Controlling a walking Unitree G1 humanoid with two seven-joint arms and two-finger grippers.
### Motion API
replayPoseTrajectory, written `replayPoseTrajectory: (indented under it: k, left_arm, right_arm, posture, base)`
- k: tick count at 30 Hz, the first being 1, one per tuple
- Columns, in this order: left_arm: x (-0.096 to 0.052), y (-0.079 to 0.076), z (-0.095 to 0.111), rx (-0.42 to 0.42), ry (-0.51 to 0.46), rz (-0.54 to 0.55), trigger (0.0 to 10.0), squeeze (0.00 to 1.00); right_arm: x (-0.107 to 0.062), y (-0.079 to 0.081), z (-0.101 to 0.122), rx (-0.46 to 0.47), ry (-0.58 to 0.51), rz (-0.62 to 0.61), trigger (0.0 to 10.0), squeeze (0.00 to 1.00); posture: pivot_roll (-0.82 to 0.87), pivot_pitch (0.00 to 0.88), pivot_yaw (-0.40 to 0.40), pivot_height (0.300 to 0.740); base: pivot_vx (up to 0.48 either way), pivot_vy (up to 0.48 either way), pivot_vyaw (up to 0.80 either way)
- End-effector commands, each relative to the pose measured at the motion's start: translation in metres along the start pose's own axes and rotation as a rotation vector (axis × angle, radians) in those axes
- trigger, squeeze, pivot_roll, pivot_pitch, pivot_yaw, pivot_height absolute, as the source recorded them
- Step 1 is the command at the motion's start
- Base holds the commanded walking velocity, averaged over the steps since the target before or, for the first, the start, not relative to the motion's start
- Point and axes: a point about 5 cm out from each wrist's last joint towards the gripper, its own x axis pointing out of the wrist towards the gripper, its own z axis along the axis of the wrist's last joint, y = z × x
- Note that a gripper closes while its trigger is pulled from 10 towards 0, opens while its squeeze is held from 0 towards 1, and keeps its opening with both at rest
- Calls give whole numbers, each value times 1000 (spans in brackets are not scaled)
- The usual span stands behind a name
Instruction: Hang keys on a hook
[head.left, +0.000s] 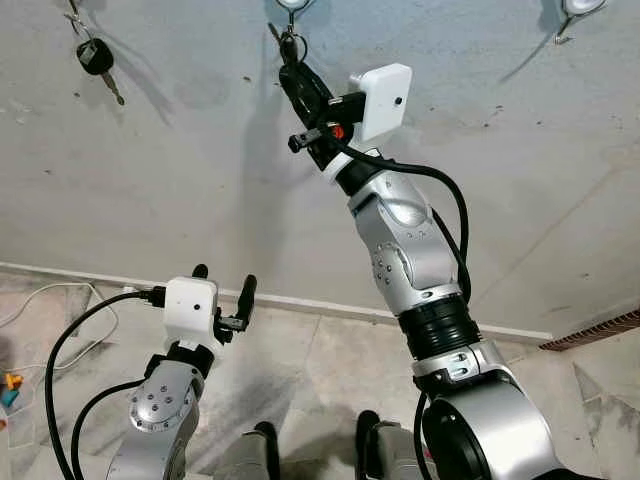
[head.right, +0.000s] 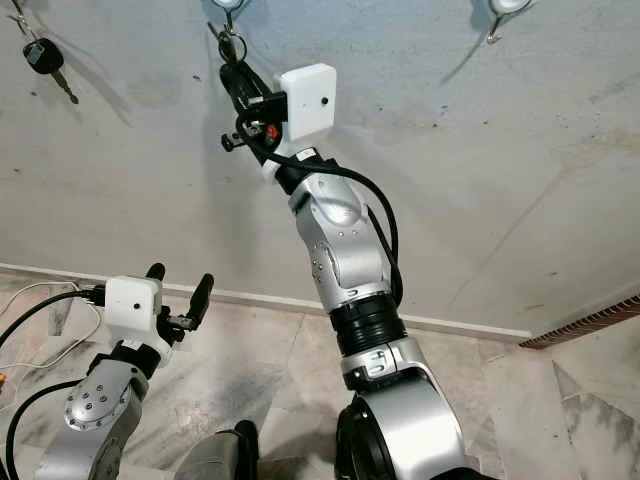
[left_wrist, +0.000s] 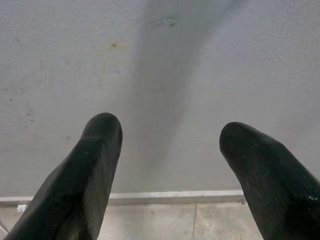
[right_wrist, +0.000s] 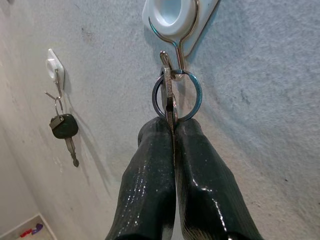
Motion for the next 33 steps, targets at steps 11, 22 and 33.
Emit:
replayPoseTrajectory:
  k: [11,22,33]
  left_arm:
    - [-4,2,-6,10,29,16,10000,0]
    - [-2,4,-1,7,12,21,10000,0]
    - [-2,1,-2,3,12,19,10000,0]
  right_arm:
    - [8,24,-5,97,6,75,10000,0]
    - [1,25,-5,82,9,80,10000,0]
    - [5,32,12,-18,-46,138,10000,0]
  posture:
    - [135,291,52,740]
    - [132,292,52,740]
    - [129,295,48,740]
  base:
    - [0,0,0]
    - [0,0,0]
    - [0,0,0]
